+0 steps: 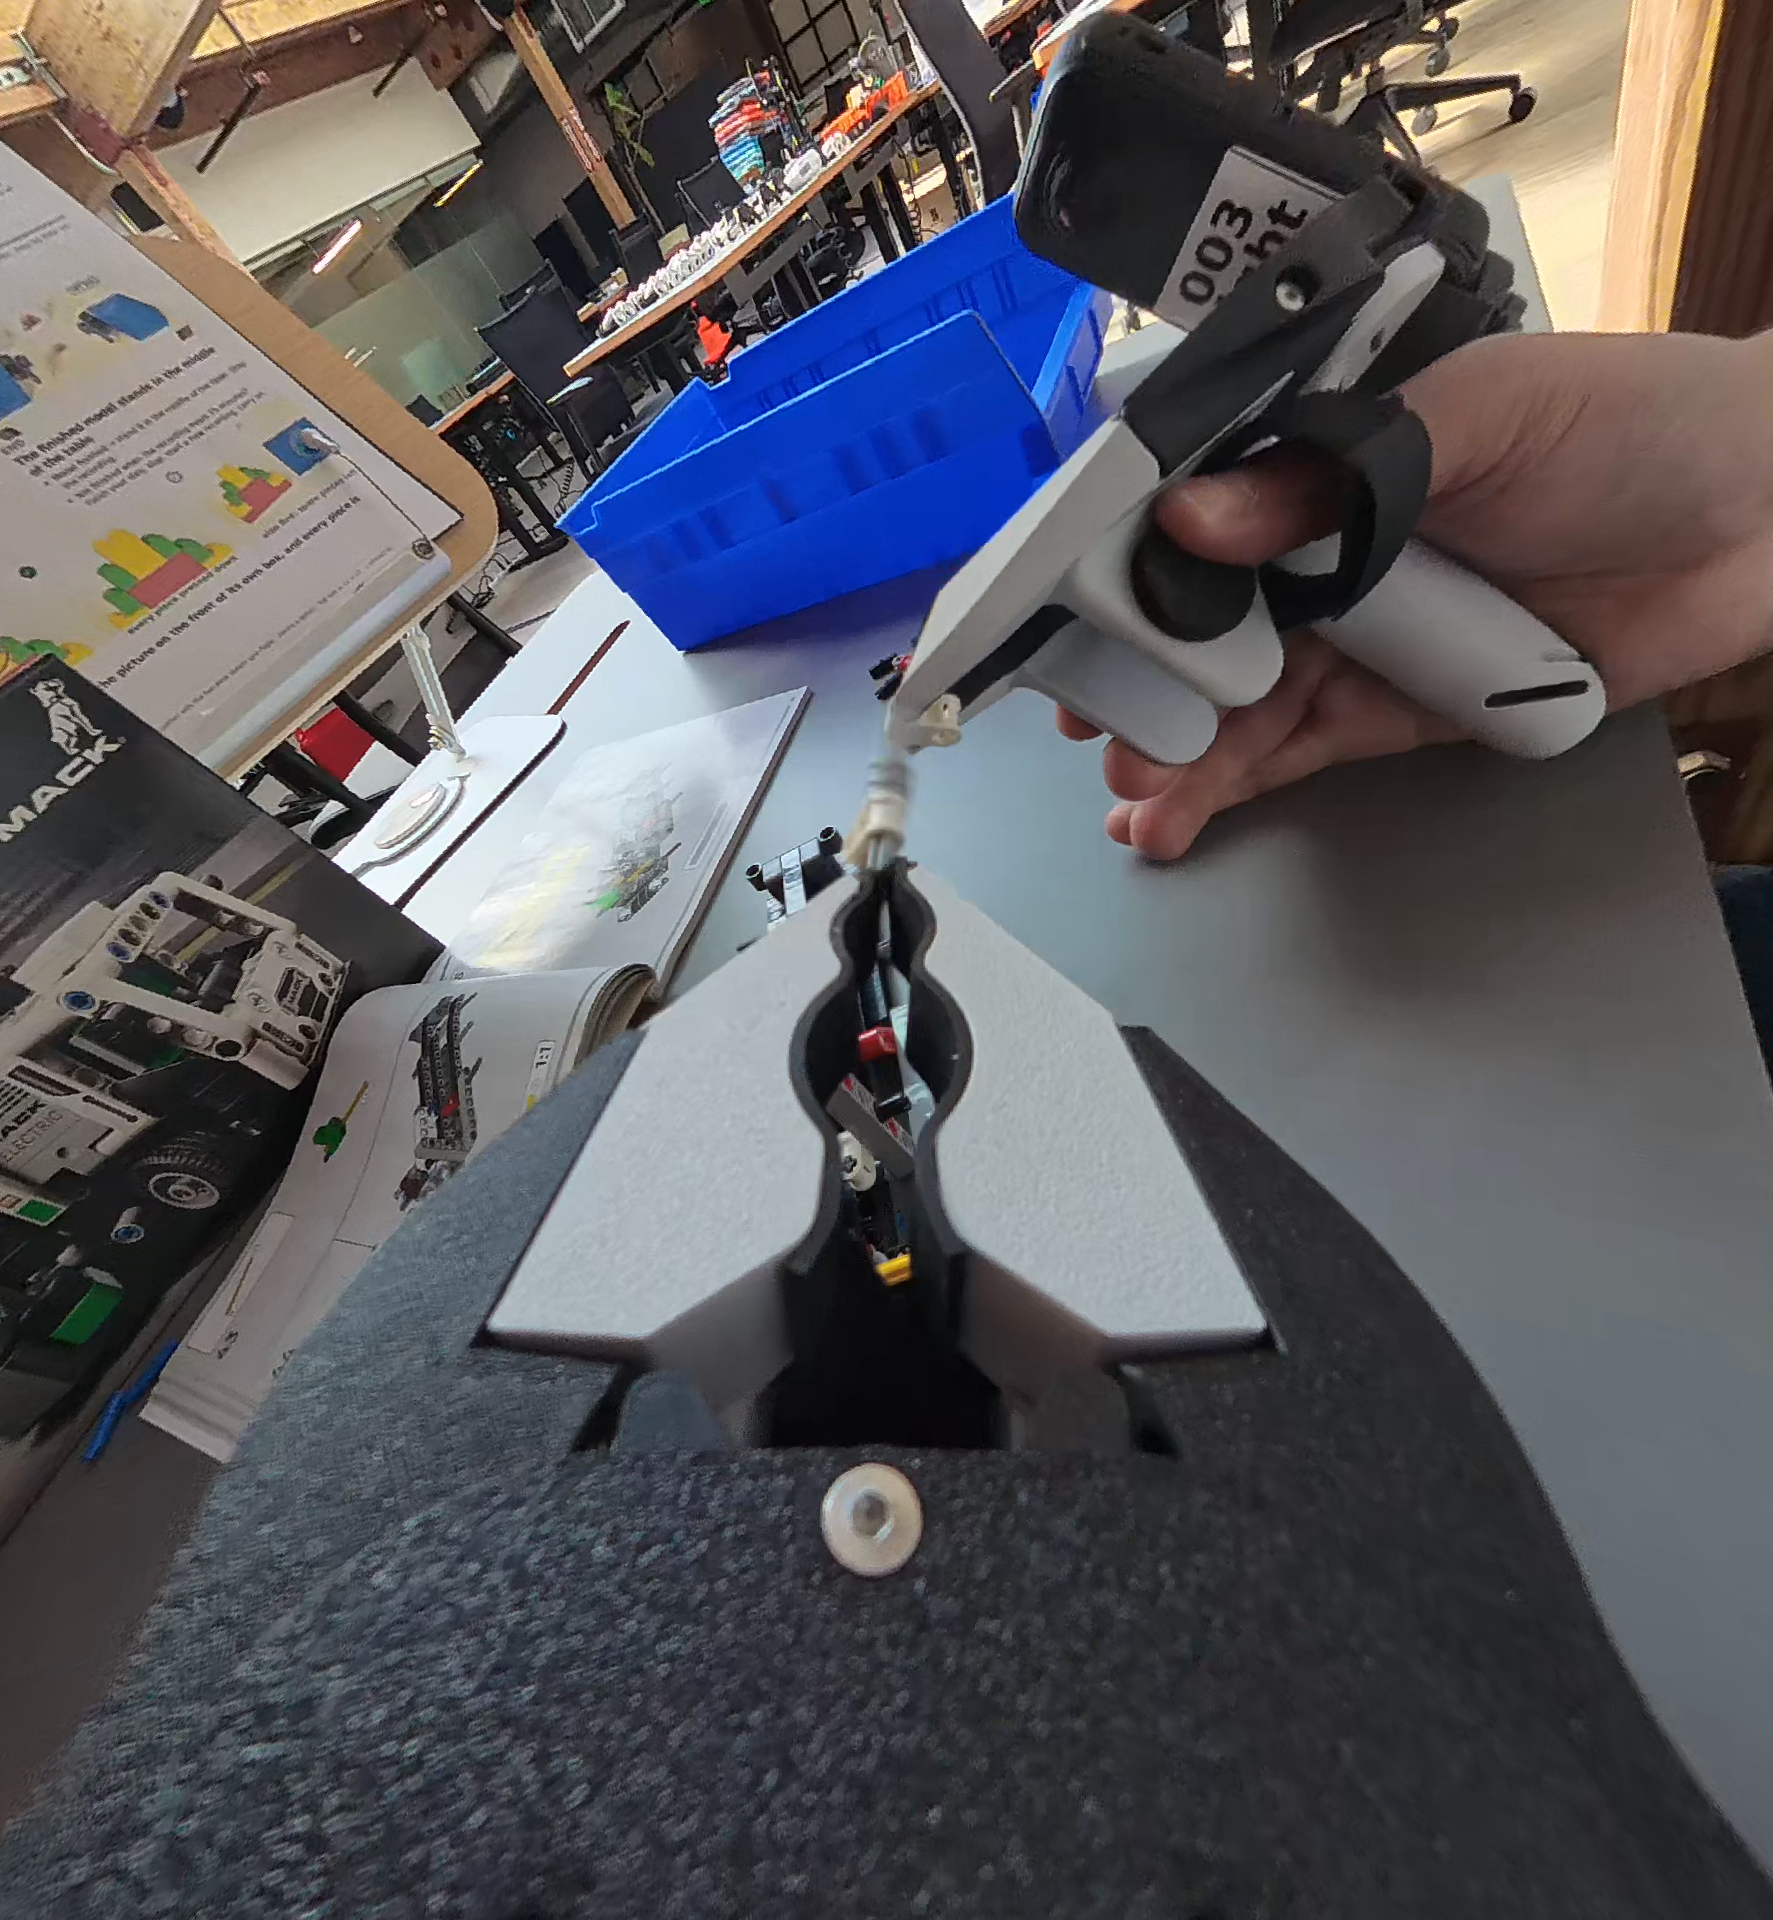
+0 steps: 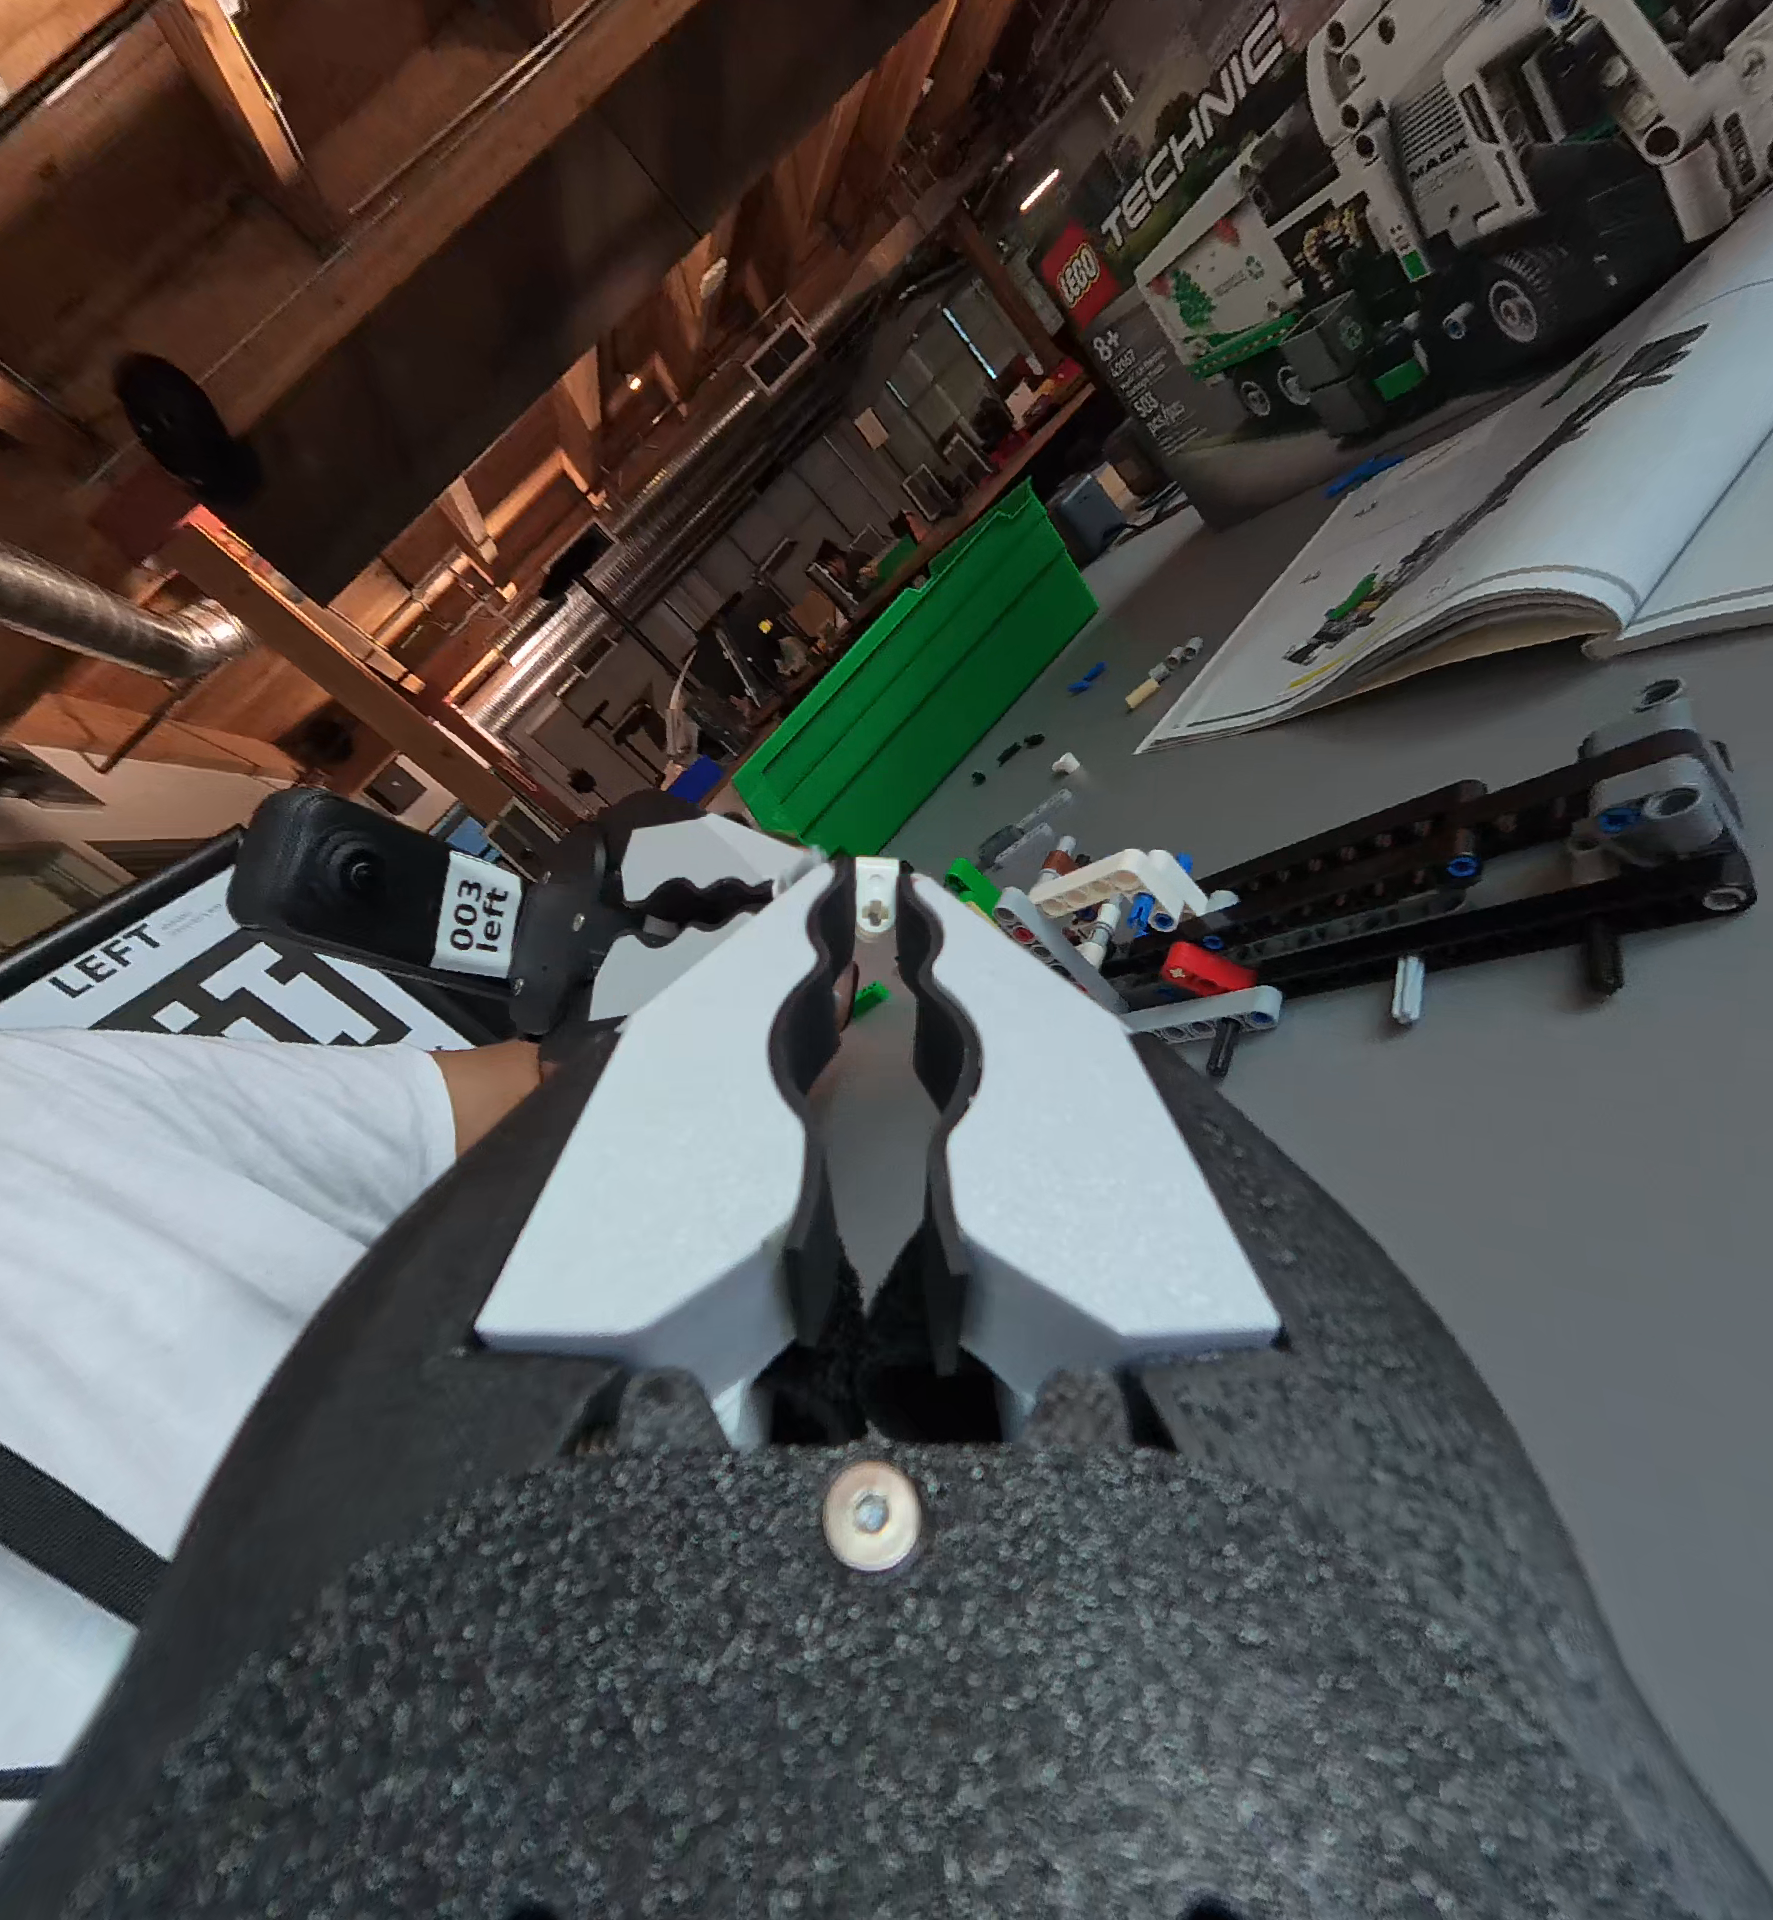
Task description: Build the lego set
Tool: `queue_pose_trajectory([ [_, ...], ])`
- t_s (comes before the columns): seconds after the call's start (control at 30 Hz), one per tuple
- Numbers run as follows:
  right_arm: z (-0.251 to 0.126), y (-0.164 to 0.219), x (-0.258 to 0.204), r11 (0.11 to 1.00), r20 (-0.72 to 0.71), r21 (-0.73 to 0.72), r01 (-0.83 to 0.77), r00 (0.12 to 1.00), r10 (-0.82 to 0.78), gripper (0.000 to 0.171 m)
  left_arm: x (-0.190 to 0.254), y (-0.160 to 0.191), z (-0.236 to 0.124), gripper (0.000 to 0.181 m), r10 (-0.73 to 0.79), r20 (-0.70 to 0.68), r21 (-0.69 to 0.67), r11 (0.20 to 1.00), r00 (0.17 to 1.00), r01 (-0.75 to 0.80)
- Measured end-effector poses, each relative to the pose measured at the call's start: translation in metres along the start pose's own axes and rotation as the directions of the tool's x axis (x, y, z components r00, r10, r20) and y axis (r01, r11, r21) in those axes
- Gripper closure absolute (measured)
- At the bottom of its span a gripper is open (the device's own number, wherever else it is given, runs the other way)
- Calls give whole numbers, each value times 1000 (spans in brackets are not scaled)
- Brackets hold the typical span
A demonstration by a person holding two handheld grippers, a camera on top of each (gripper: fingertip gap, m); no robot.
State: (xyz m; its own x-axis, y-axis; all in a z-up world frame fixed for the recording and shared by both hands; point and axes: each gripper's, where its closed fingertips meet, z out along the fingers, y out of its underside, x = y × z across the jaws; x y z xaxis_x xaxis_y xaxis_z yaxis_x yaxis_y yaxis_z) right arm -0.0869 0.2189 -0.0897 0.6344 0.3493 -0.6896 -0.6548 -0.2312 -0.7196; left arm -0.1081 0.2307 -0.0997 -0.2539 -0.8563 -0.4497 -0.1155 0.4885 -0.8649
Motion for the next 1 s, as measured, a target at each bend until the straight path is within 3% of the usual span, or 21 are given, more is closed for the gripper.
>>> queue_pose_trajectory([
  [0.4,5,-6,-4,984,112,20,-177,978,174,166,3,2,0,181,32,-19,-18,999,999,-32],
  [0.53,7,-1,-6,978,129,-37,-205,969,208,165,-3,3,-1,181,231,78,-58,972,970,-227],
  [0.67,6,-2,-4,959,146,-58,-278,948,283,165,-4,-2,-4,181,503,175,-117,864,846,-490],
  [1.0,8,4,-1,923,130,-114,-367,916,380,165,-3,9,2,181,655,187,-206,755,732,-623],
])
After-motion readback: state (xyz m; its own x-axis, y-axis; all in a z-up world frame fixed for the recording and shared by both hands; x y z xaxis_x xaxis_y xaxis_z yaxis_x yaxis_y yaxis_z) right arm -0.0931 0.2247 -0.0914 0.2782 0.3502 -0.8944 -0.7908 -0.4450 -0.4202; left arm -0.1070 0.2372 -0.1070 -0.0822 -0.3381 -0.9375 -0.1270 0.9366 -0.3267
